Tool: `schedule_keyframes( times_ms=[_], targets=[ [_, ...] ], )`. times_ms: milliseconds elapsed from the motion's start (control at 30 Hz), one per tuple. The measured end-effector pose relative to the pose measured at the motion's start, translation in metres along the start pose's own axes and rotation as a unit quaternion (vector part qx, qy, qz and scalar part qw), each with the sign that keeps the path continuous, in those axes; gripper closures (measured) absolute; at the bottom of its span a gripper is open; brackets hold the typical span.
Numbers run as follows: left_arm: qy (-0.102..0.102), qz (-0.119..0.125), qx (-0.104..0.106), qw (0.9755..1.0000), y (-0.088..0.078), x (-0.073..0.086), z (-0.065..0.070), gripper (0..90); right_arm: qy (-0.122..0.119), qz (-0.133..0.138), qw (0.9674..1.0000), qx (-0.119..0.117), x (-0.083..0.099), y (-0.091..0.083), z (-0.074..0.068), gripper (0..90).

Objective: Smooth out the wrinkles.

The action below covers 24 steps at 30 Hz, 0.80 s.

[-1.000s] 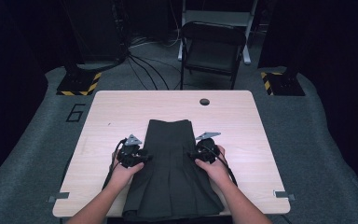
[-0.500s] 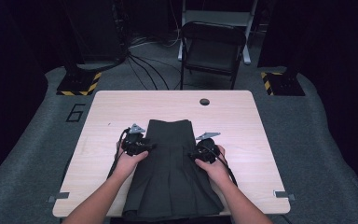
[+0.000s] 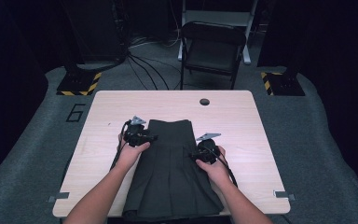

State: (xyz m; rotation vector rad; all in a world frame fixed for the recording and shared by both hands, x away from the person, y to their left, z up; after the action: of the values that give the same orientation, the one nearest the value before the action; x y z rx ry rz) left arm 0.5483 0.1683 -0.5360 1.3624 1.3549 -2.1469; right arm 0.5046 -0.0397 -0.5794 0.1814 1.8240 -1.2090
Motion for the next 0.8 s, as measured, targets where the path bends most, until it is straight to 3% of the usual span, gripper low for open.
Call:
schedule_keyframes(
  times_ms=[333, 367, 600, 767, 800],
  targets=[
    [-0.009, -0.024, -0.027, 0.9993, 0.021, 0.008, -0.014, 43.7, -0.001, 0.005, 1.0, 0.003, 0.001, 0.0, 0.0, 46.7],
    [-0.001, -0.031, -0.031, 0.999, 0.021, 0.009, -0.017, 41.3, 0.003, 0.005, 1.0, 0.002, 0.001, 0.0, -0.001, 46.6],
    [-0.031, -0.032, -0.052, 0.9976, 0.034, 0.01, -0.028, 37.0, 0.011, 0.009, 0.9999, 0.004, 0.001, -0.001, -0.002, 46.4],
    [-0.024, -0.044, -0.056, 0.9972, 0.04, 0.008, -0.032, 34.1, 0.01, 0.009, 0.9999, 0.003, 0.001, 0.0, -0.002, 46.2],
    [-0.029, -0.035, -0.058, 0.9973, 0.043, 0.006, -0.031, 33.9, 0.011, 0.009, 0.9999, 0.003, 0.001, 0.0, -0.002, 46.2]
  ],
)
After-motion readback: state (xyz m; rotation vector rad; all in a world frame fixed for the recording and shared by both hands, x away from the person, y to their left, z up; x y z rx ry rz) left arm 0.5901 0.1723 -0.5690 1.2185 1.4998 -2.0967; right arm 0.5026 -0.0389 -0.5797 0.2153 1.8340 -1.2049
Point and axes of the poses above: each handheld gripper's, and its own axes: y roughly forward along the jaws, x roughly out of its underside, z roughly to its right, the point moved 9 cm from there along y, roughly forward along the jaws, and after that the axes turned 5 degrees about z, right-handed, at the moved point
